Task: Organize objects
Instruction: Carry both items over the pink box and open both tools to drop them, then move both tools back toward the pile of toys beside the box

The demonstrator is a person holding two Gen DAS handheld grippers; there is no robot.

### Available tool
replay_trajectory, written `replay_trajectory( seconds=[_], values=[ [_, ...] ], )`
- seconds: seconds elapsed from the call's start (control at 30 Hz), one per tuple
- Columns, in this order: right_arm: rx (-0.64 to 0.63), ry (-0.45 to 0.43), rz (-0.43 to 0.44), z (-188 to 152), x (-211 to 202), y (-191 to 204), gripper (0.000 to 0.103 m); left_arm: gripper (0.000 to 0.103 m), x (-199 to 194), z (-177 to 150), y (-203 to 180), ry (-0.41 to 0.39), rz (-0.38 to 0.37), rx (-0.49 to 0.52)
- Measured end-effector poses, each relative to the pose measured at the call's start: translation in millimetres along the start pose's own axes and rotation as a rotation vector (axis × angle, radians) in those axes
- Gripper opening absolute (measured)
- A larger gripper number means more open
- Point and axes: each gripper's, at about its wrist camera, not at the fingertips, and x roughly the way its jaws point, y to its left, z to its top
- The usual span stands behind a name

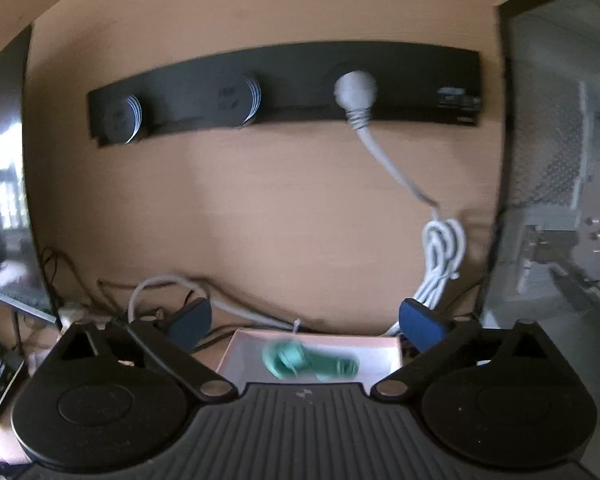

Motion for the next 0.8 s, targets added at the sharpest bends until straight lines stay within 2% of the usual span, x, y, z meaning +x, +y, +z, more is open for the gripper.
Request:
replay_trajectory(
  seconds=[0.07,0.17,0.27,0.33,0.53,0.63,0.8],
  values=[
    [-0.043,0.051,-0.001,-22,0,13,0.103,0.054,-2,7,23,-0.026,0.051,0.011],
    [-0.098,0.137,-0.021,-64,-6,34,0.103,0.054,6,28,50,-0.059,0.121,0.093],
    [-0.116,0.206,-0.018,-101,-21,52,0.103,0.054,31,53,66,0.000,0.092,0.194],
    [-0.135,0.221,-0.022,-114,-32,62,0.103,0.054,50,68,76,0.027,0.086,0.231],
    [-0.246,0.231,-0.082,-133,-64,87,0.103,0.053,113,103,80,0.059,0.054,0.289],
    [-0.264,0.247,-0.112,-137,-72,88,0.103,0.053,143,109,76,0.084,0.108,0.324],
    [-0.241,0.270,-0.167,-142,-85,78,0.103,0.050,175,115,85,0.162,0.145,0.252]
  ],
)
